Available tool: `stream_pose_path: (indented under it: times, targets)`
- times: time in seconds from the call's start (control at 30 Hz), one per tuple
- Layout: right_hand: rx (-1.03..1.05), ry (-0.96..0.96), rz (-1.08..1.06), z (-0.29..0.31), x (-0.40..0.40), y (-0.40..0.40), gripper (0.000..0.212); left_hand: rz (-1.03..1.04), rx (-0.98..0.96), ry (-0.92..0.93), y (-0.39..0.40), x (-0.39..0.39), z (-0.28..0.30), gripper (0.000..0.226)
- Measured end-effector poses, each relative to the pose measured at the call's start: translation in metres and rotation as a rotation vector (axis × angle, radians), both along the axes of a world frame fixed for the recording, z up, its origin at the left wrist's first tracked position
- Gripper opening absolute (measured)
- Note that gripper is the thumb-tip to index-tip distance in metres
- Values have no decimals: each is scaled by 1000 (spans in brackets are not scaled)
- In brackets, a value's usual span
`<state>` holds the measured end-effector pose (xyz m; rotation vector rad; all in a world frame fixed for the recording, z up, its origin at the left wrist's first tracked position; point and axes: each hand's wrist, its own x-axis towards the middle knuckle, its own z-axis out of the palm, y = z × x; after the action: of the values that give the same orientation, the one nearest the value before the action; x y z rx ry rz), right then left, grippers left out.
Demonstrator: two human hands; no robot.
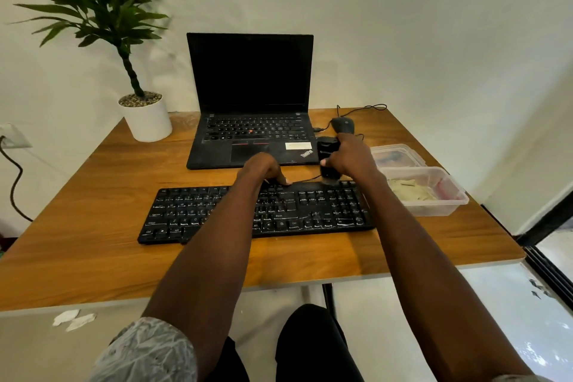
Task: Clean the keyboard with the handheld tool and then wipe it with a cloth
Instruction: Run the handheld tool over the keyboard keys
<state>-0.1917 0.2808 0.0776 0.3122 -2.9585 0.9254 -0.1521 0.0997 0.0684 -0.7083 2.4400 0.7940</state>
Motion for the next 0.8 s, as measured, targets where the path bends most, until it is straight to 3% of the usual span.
stream_pose_path:
  times: [0.13, 0.3, 0.43, 0.6, 0.7, 0.8]
  targets:
    - [69, 111, -85, 0, -2, 17, 38, -5, 28, -27, -1, -3, -1, 54]
    - [-305, -168, 0, -7, 1, 22, 40, -3, 55, -32, -3, -6, -3, 49]
    - [-70, 77, -123, -6, -4, 29, 44, 15, 56, -23, -4, -7, -5, 48]
    - [-214, -63, -23, -9, 3, 20, 42, 43, 43, -13, -3, -6, -6, 64]
    - [-127, 82, -113, -10, 4, 28, 41, 44, 34, -15, -1, -5, -6, 69]
    - [-112, 117, -140, -8, 1, 33, 40, 33, -27, 74, 3, -5, -9, 53]
